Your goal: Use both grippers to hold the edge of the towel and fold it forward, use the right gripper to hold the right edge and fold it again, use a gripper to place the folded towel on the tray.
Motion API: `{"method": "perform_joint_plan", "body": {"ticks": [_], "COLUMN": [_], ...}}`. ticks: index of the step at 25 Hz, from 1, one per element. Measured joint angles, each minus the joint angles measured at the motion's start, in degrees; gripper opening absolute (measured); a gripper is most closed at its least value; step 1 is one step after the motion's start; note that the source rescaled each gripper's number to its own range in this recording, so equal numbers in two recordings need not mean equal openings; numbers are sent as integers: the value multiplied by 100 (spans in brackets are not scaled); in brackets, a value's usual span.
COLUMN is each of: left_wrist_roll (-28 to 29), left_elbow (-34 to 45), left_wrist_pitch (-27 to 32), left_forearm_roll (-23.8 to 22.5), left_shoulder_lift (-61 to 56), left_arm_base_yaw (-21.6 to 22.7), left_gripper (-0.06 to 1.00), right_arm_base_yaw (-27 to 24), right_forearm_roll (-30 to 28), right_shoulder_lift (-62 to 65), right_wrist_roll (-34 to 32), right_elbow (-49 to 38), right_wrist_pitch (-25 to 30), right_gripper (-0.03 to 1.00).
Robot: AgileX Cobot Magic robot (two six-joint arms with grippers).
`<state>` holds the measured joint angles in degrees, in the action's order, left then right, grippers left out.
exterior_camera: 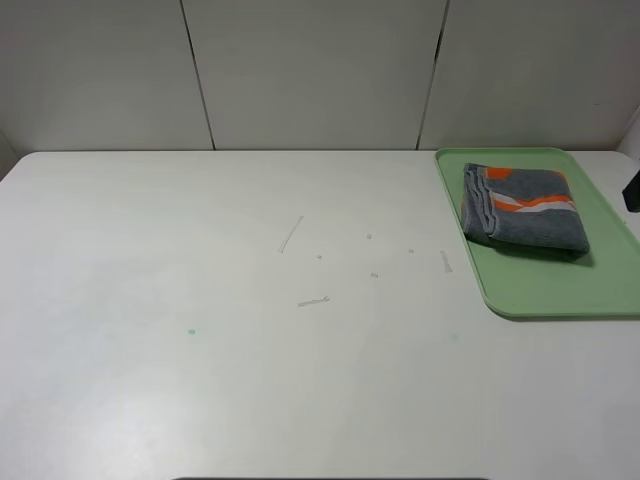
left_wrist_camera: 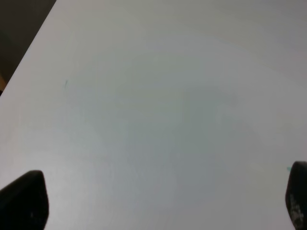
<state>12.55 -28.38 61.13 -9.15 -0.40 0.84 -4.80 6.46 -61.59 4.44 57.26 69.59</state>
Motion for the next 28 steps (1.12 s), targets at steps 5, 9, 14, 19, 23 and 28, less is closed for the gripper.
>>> {"method": "perform_joint_plan", "body": {"ticks": [5,9,14,19,23,28], "left_wrist_roll": [0,0,0,0,0,0], "left_elbow": [0,0,0,0,0,0], "left_wrist_pitch": [0,0,0,0,0,0], "left_forearm_roll": [0,0,0,0,0,0], "left_shoulder_lift": [0,0,0,0,0,0], "left_arm_base_yaw": [0,0,0,0,0,0], "left_gripper": [100,100,100,100,100,100], "right_arm_base_yaw": [0,0,0,0,0,0], "right_forearm_roll": [0,0,-5,-77,-263,-307], "right_shoulder_lift": [1175,2182,3614,5061,6013,6185], "right_wrist_roll": [0,0,-1,-6,-6,-17], "right_elbow": [-601,-1070,-1647,-2180,-2542,-2818], "right_wrist_pitch": [11,18,29,-80,-617,-954], "right_gripper": [100,100,100,100,100,100]}}
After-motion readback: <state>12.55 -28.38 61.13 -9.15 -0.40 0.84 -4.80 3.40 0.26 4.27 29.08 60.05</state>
